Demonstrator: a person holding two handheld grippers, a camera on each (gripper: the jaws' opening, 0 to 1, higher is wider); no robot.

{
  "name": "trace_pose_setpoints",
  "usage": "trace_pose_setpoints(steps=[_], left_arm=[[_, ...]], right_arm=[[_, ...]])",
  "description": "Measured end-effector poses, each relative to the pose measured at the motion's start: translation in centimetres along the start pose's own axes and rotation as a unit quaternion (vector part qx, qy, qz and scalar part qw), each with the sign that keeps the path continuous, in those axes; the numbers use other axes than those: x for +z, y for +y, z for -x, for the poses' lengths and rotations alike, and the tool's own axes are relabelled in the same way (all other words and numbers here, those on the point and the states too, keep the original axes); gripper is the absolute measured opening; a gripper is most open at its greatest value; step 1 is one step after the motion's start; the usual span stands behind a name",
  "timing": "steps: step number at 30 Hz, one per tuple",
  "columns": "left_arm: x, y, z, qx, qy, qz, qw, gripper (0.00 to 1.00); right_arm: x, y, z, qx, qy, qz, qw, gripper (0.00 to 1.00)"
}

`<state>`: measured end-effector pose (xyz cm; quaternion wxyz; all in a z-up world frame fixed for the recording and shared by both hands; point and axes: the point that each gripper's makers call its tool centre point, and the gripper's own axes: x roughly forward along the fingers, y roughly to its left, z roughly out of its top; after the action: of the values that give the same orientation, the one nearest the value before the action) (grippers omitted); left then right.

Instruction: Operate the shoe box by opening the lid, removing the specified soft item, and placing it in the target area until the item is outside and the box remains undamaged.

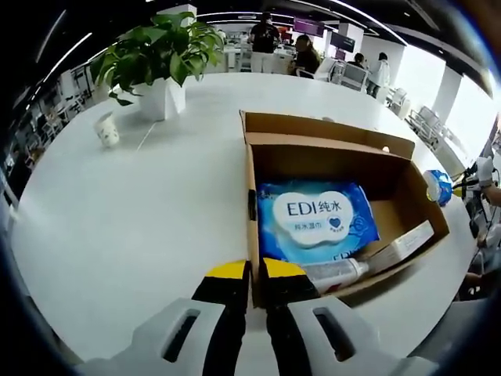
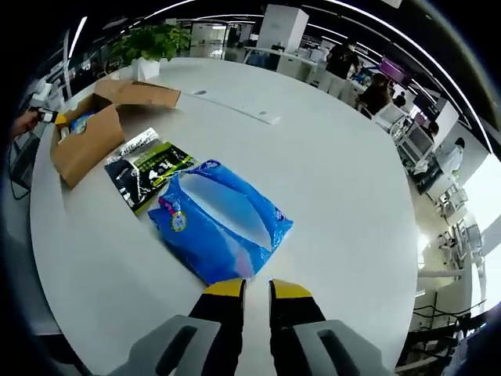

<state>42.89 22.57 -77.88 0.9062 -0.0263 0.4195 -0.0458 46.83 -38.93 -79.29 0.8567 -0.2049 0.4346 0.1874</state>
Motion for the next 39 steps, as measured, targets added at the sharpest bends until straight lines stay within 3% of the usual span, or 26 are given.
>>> trace_pose_setpoints(steps=[9,20,39], left_arm=[[0.8,-0.1,0.4,-0.008,-0.004,-0.005,0.9999,0.07],[0.9,-0.1,0.7,-0.018,-0.003,-0.008,0.9998,0.06],[0.0,0.2,0.3,-0.027,0.005,0.007,0.9996,0.04]], right_arm=[[3.4,2.0,2.3,0.016,-0.054,-0.056,0.9968,0.21],[8.3,6.3,4.3,0.045,-0.099,-0.073,0.9914,0.26],[17.0,19.8,3.7,0.163,-0.143,-0.061,0.9742,0.30]])
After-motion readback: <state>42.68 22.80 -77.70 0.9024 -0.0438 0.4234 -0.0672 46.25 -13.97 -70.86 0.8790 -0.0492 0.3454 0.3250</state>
